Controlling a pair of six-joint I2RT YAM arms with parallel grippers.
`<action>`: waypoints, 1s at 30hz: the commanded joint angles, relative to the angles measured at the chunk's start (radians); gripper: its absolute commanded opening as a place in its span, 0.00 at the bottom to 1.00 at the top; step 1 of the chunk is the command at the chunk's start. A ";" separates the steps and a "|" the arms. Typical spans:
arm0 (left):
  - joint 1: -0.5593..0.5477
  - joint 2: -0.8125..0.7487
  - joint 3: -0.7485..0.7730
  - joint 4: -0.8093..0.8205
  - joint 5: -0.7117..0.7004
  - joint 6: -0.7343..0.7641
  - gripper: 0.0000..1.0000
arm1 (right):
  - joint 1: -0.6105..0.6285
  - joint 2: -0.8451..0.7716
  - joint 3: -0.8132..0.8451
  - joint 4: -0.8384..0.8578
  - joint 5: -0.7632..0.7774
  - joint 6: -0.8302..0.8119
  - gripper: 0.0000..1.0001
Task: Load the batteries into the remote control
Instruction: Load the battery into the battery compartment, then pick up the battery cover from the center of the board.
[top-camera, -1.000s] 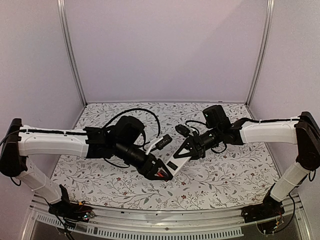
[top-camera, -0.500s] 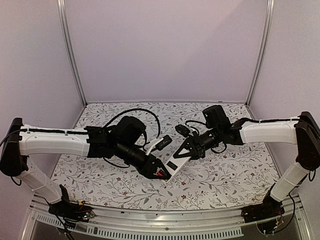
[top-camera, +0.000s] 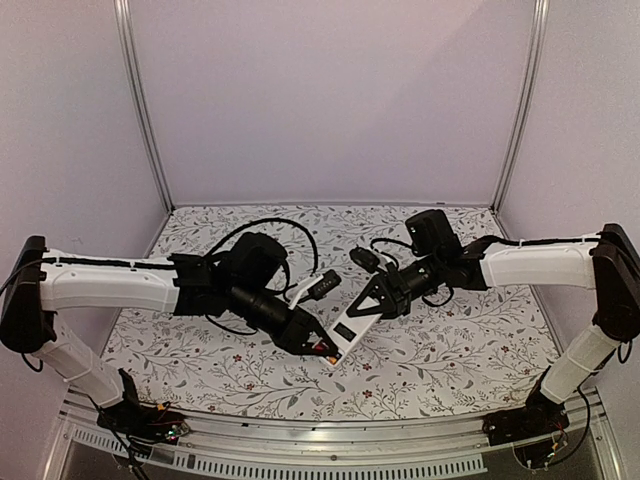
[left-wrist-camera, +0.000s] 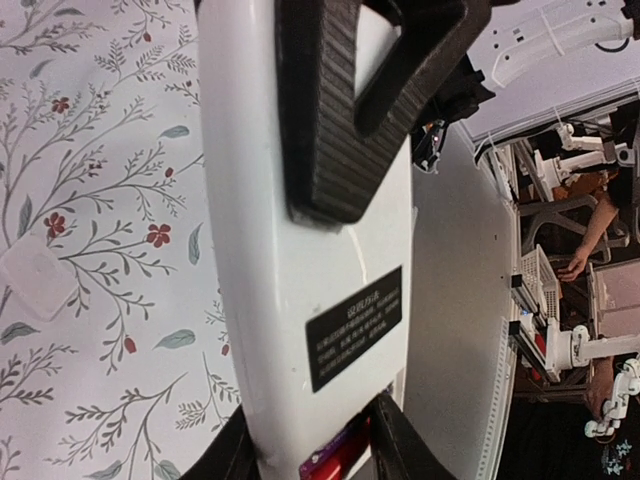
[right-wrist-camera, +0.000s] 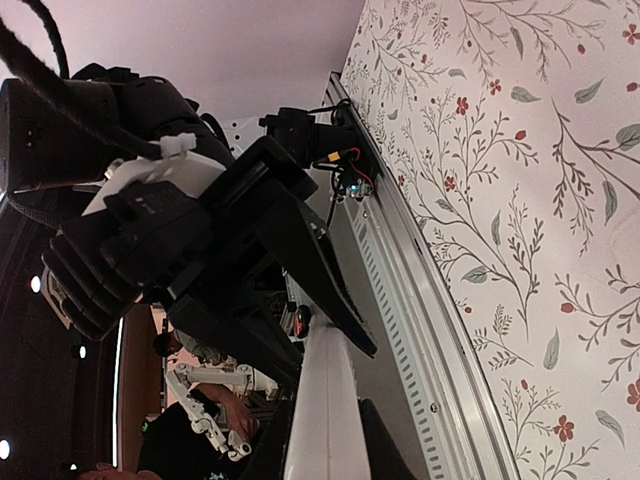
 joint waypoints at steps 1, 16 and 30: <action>0.007 -0.011 -0.017 -0.009 -0.016 0.037 0.35 | -0.006 -0.037 0.013 0.017 -0.014 0.036 0.00; 0.031 -0.184 -0.040 0.019 -0.226 0.146 0.89 | -0.072 -0.058 -0.025 0.014 0.043 -0.018 0.00; 0.051 -0.092 0.000 -0.110 -0.294 0.858 1.00 | -0.272 -0.107 -0.179 0.014 0.118 -0.083 0.00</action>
